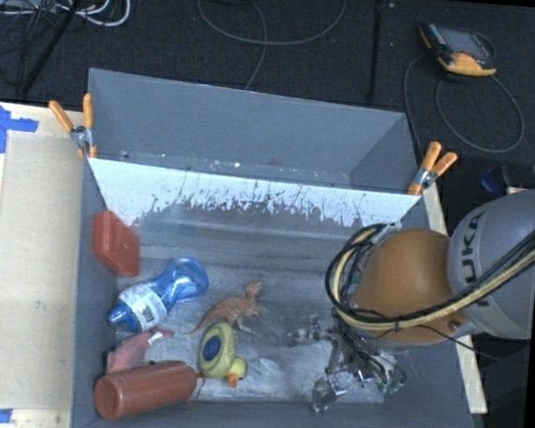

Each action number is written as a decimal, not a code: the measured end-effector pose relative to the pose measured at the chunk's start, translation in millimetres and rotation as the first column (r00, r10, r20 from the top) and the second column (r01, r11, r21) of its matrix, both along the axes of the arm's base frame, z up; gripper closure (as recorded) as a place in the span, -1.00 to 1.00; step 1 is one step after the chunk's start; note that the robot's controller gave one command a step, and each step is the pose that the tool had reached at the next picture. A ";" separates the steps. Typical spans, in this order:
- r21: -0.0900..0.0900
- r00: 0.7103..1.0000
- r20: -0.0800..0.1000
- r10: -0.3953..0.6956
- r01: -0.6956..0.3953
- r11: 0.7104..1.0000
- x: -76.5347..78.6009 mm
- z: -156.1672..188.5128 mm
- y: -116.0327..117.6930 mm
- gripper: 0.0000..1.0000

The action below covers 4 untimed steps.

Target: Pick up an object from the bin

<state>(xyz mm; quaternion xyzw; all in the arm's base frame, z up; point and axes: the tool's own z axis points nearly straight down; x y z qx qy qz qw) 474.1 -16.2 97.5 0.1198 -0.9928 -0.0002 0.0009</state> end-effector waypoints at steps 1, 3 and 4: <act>0.000 0.999 -0.001 0.043 -0.043 0.999 1.0 20.1 56.8 -1.00; -0.003 0.983 -0.001 0.184 -0.184 0.983 1.0 10.6 97.3 -1.00; 0.000 0.973 0.011 0.231 -0.231 0.973 0.9 -12.1 124.6 -1.00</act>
Offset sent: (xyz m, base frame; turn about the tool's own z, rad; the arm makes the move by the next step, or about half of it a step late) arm 0.0005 0.0501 -0.0064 -0.2013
